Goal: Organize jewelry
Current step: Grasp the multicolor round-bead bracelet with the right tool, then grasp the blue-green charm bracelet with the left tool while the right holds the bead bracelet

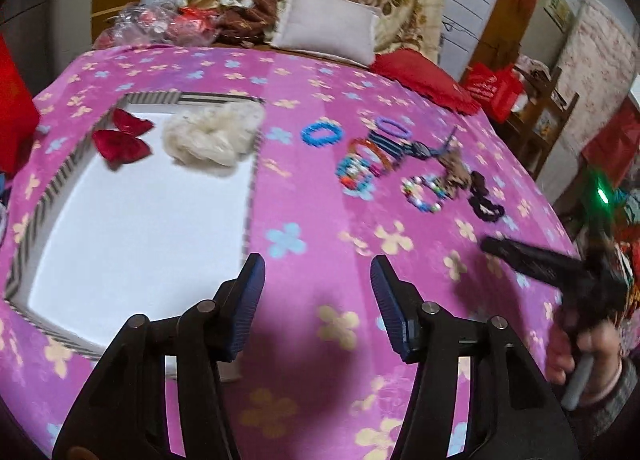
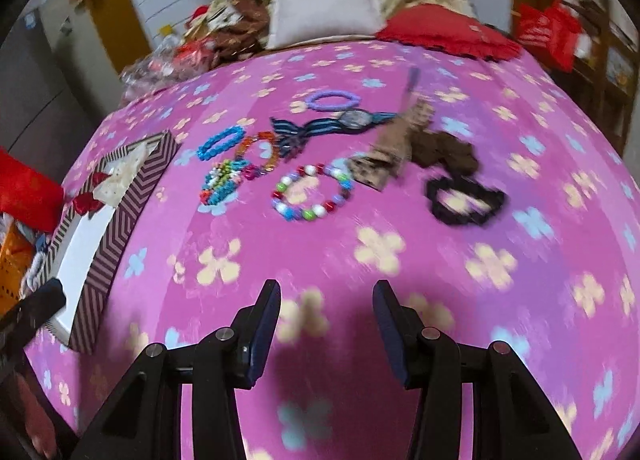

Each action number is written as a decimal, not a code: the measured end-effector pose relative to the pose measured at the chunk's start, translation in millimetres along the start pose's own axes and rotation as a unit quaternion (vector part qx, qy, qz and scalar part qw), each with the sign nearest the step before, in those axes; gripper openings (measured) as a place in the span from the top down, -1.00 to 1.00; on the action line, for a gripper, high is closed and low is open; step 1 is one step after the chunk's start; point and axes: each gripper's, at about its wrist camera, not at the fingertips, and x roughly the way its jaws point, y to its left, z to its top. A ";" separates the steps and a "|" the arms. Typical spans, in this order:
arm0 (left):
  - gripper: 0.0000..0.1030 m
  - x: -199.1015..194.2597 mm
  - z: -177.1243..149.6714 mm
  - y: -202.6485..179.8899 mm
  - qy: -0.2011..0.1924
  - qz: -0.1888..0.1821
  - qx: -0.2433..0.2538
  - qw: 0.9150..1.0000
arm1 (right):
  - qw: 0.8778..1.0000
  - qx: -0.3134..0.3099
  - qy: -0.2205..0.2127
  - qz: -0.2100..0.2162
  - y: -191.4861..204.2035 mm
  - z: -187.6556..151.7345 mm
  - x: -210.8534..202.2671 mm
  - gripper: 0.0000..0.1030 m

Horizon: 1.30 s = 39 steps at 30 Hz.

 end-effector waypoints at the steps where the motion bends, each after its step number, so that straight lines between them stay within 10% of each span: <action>1: -0.06 6.0 -1.0 -4.2 0.006 0.001 0.007 1.000 | 1.000 -0.008 0.003 -0.001 3.7 6.9 8.6 0.10; 11: -0.06 34.1 -5.6 4.7 0.035 -0.003 0.013 0.999 | 0.998 -0.064 0.015 -0.024 27.3 48.5 64.7 0.13; 18: -0.06 43.6 -7.2 9.9 0.050 -0.010 0.012 0.999 | 0.996 -0.073 0.010 -0.048 25.9 48.2 65.0 0.49; 39: -0.06 63.2 33.1 -27.0 0.064 0.026 0.035 0.997 | 0.995 0.006 -0.018 0.093 -30.7 -31.0 15.2 0.68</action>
